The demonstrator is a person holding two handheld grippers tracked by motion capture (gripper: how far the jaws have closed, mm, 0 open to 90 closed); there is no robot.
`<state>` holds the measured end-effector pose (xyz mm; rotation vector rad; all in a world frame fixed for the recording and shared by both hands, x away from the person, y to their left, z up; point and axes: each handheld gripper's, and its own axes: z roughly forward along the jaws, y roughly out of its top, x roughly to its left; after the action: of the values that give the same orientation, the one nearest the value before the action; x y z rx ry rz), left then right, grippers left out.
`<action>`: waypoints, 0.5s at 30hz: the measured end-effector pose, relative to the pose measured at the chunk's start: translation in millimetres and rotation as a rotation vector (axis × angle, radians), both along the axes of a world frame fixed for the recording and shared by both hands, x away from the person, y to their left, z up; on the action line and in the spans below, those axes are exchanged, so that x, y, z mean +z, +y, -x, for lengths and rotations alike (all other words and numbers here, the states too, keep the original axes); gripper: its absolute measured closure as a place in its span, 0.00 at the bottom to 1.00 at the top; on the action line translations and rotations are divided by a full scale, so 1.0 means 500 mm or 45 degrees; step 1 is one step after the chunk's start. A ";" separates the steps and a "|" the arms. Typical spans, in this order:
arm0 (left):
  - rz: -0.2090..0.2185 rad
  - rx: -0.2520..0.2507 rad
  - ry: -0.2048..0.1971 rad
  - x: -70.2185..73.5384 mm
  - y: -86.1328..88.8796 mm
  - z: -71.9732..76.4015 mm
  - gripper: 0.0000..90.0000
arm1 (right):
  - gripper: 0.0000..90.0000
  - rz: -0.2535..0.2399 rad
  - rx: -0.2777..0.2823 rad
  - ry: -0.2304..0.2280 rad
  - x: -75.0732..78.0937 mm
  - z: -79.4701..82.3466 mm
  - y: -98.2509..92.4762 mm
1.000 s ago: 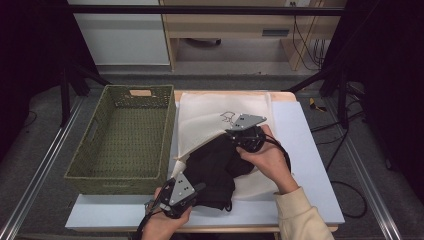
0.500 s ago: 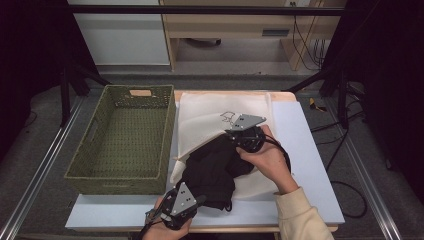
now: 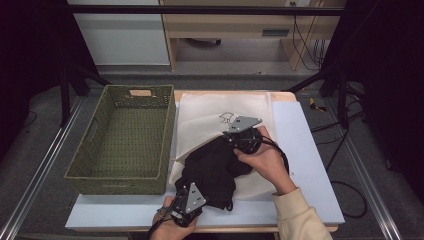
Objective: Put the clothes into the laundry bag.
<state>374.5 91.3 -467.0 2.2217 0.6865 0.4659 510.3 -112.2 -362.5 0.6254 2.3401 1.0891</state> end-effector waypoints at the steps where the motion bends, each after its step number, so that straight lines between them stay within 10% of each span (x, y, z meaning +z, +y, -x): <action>1: 0.002 0.002 -0.001 0.000 -0.002 -0.003 1.00 | 0.96 0.000 0.000 0.000 0.000 0.000 0.000; 15: -0.009 0.029 -0.017 -0.008 -0.020 -0.034 1.00 | 0.96 0.006 0.008 0.005 -0.001 0.001 0.002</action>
<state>391.6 81.1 -470.9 2.2171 0.7047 0.4948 509.6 -111.0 -363.1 0.6196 2.3486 1.0859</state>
